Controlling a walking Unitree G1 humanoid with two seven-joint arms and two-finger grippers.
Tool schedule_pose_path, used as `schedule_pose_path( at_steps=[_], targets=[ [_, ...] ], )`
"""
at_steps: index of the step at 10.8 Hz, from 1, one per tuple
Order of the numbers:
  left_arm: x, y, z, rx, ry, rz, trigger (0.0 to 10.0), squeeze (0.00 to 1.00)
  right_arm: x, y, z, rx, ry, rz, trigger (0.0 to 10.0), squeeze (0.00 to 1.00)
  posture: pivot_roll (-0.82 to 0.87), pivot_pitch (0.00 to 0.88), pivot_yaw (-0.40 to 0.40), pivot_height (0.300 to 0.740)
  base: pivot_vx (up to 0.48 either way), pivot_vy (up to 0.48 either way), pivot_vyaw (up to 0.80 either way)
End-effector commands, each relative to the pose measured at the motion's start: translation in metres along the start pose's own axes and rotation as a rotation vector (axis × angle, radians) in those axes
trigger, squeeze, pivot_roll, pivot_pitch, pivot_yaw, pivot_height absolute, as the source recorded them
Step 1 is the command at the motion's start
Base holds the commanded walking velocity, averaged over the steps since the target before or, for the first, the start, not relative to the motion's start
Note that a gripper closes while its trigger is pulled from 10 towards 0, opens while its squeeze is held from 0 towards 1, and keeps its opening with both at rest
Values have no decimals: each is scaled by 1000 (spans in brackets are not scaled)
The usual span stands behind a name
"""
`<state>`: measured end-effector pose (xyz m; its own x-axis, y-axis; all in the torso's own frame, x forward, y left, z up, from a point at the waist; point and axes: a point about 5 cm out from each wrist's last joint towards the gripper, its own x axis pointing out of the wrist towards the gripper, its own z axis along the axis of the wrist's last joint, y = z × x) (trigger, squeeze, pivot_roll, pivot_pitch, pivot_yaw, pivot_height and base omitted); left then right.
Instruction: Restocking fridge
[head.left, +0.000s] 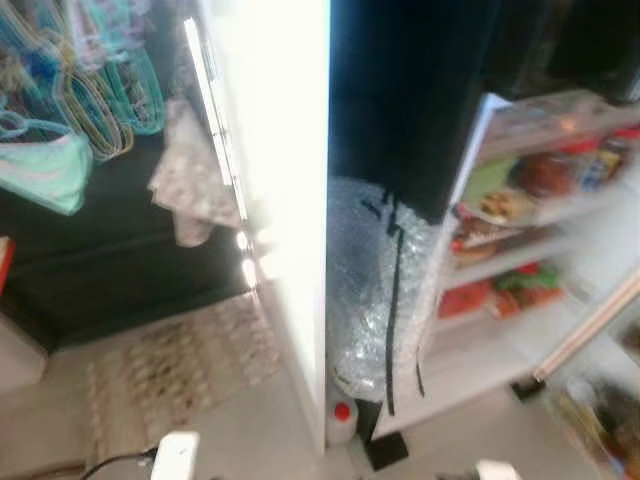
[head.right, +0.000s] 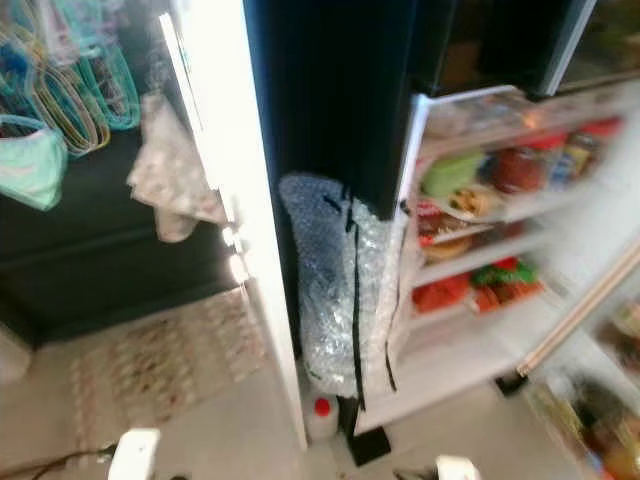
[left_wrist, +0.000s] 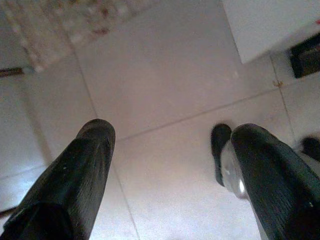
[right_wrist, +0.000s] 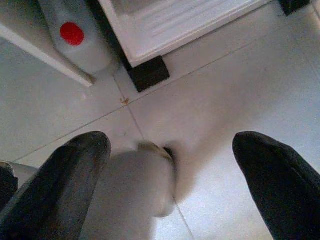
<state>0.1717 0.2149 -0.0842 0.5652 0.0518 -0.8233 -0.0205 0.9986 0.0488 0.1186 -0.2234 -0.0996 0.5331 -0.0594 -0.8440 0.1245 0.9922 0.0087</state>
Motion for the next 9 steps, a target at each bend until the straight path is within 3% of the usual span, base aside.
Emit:
schedule_pose_path(
  at_steps=[1,3,6,9],
  targets=[
    [0,-2,0,-9,1,-4,10000,0,-3,-6,-8,0,30,-22,10000,0,-32,0,71,740,0,442,0],
    [0,-1,0,-7,0,-3,10000,0,-3,-5,-8,20,25,-16,10000,0,-32,0,75,740,0,373,0],
    [0,0,0,9,1,-1,10000,0,-3,-5,-9,26,29,-31,10000,0,-33,0,82,740,0,0,0],
    [0,1,1,-4,-5,-4,10000,0,-3,-4,-9,24,34,-35,10000,0,-29,0,85,740,0,0,-781]
  ],
)
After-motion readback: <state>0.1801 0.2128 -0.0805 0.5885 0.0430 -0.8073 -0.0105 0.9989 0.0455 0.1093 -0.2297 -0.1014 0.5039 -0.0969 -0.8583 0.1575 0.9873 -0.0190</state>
